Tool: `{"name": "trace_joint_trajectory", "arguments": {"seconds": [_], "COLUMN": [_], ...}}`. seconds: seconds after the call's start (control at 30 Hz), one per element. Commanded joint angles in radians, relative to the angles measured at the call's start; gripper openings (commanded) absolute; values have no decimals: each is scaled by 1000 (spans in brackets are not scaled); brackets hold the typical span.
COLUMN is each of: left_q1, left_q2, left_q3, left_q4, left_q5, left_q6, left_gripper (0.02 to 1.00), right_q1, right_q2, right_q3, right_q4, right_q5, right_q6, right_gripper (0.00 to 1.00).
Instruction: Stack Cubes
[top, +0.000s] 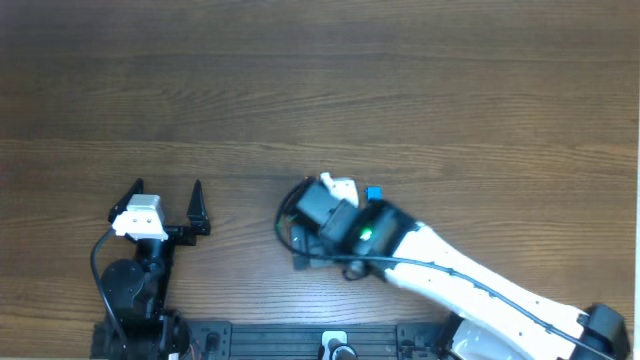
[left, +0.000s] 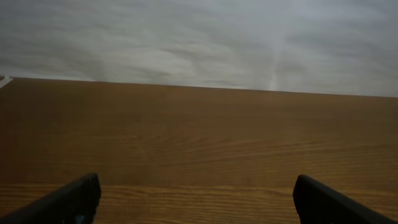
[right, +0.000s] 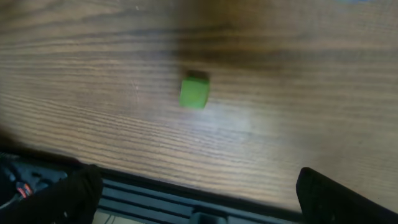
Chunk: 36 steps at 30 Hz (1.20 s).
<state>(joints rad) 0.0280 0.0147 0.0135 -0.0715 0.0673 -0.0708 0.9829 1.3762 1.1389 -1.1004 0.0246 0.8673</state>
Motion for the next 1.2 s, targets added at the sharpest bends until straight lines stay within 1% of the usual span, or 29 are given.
{"name": "trace_joint_trajectory", "arguments": {"seconds": [0.03,0.17,0.43,0.7,0.93,1.1,1.2], "left_q1": [5,5,5,5,5,5,5], "left_q2": [-5,-5,-5,-5,-5,-5,-5], "left_q3": [-7,-7,-7,-7,-7,-7,-7], "left_q4": [0,0,0,0,0,0,0], "left_q5": [6,6,6,7,6,6,7], "left_q6": [11,11,11,11,11,11,11], "left_gripper": [1000,996,998,1000,1000,998,1000], "right_q1": [76,102,103,98,75,48,35], "right_q2": [74,150,296,354,395,404,404], "right_q3": [13,13,13,12,9,-22,-53], "right_q4": [-1,18,122,134,154,202,246], "right_q5": [75,76,79,100,101,95,89], "right_q6": [209,240,281,306,302,272,233], "right_gripper": [991,991,993,993,993,991,991]}}
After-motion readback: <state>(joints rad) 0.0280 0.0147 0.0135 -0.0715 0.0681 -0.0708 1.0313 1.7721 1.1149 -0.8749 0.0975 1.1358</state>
